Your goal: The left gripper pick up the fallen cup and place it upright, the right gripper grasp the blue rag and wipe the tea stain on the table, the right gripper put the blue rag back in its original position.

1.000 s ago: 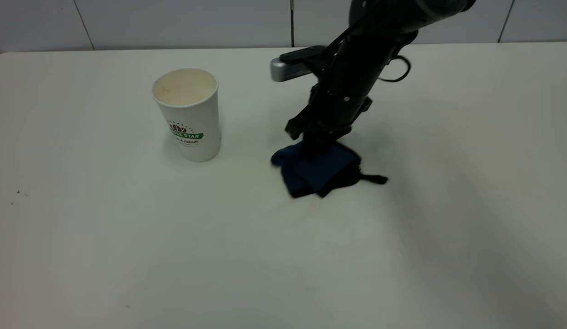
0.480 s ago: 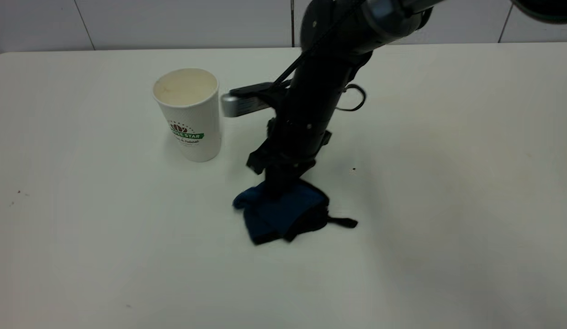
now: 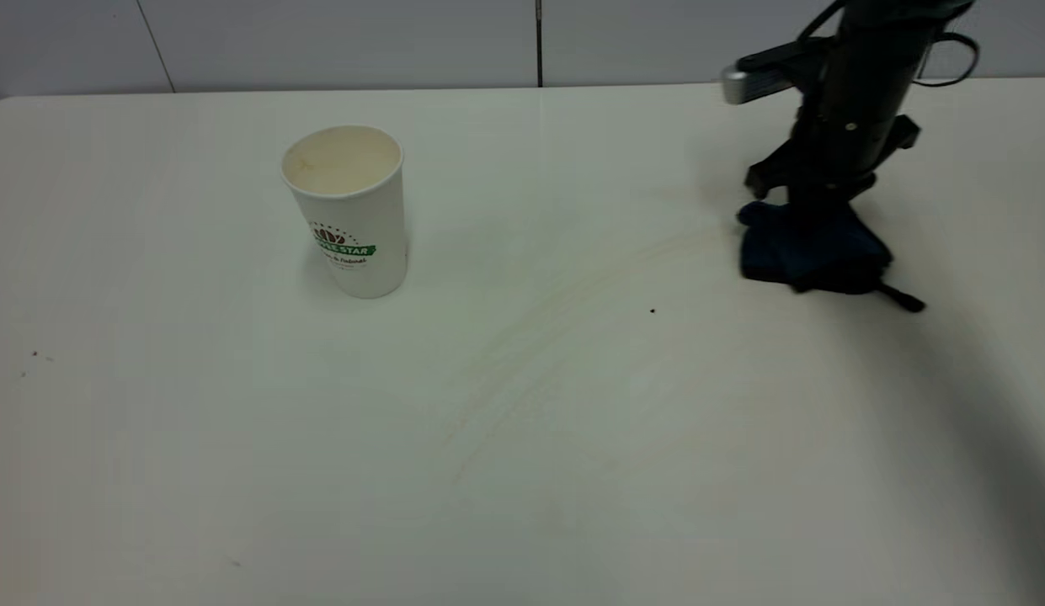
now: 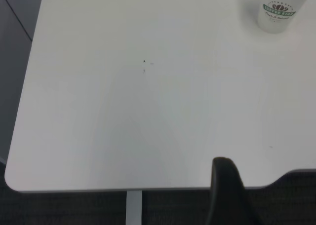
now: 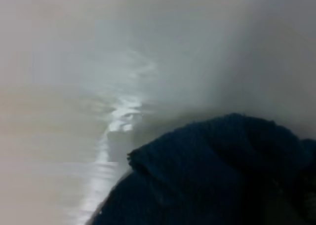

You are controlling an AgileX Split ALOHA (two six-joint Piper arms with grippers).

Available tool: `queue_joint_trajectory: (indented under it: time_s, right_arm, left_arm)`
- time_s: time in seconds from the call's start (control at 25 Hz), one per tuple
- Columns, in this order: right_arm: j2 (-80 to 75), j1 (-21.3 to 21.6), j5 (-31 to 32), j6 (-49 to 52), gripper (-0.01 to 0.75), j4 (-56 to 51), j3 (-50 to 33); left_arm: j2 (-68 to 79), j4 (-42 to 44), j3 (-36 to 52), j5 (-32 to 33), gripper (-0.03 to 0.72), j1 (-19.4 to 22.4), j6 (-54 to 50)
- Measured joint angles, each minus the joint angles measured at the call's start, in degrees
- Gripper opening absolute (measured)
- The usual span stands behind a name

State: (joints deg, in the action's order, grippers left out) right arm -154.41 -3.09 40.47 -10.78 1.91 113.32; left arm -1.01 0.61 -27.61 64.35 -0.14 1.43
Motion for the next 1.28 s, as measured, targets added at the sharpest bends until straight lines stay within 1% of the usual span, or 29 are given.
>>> queue_joint_trajectory:
  time_s: [0.08,0.16,0.28,0.36,0.52,0.6,0.64,0.76,0.88,0.96,1.08,1.28]
  right_arm:
    - [0.06,1.52,0.69,0.45,0.081,0.01,0.0]
    - [0.23,1.79,0.77,0.6,0.089,-0.36,0.0]
    - [0.96,1.79,0.64,0.67,0.162,-0.64,-0.19]
    - [1.85,1.86,1.61,1.04,0.274,-0.71,-0.69]
    - [6.73,1.93,10.58,2.75,0.524,-0.88,-1.6]
    - [11.34,1.93,14.06,2.97,0.597,-2.35,-1.71]
    - [14.37,1.75,15.08,2.97,0.617,-3.35,-1.92]
    - [24.54,0.83,16.93,2.97,0.616,-5.71,-4.89]
    - [36.04,-0.76,18.26,2.73,0.57,-6.69,-11.74]
    - [44.48,-2.02,18.97,2.73,0.542,-6.88,-18.78]
    - [56.62,-3.74,19.22,2.73,0.524,-7.0,-30.89]
    - [77.94,-3.88,19.67,3.49,0.522,-6.59,-50.68]
  left_arm:
    - [0.0,0.0,0.0,0.0,0.454,0.0,0.0]
    - [0.0,0.0,0.0,0.0,0.454,0.0,0.0]
    - [0.0,0.0,0.0,0.0,0.454,0.0,-0.06]
    - [0.0,0.0,0.0,0.0,0.454,0.0,-0.06]
    - [0.0,0.0,0.0,0.0,0.454,0.0,-0.06]
    - [0.0,0.0,0.0,0.0,0.454,0.0,-0.06]
    - [0.0,0.0,0.0,0.0,0.454,0.0,-0.06]
    - [0.0,0.0,0.0,0.0,0.454,0.0,-0.06]
    - [0.0,0.0,0.0,0.0,0.454,0.0,-0.06]
    - [0.0,0.0,0.0,0.0,0.454,0.0,-0.06]
    - [0.0,0.0,0.0,0.0,0.454,0.0,-0.06]
    - [0.0,0.0,0.0,0.0,0.454,0.0,-0.06]
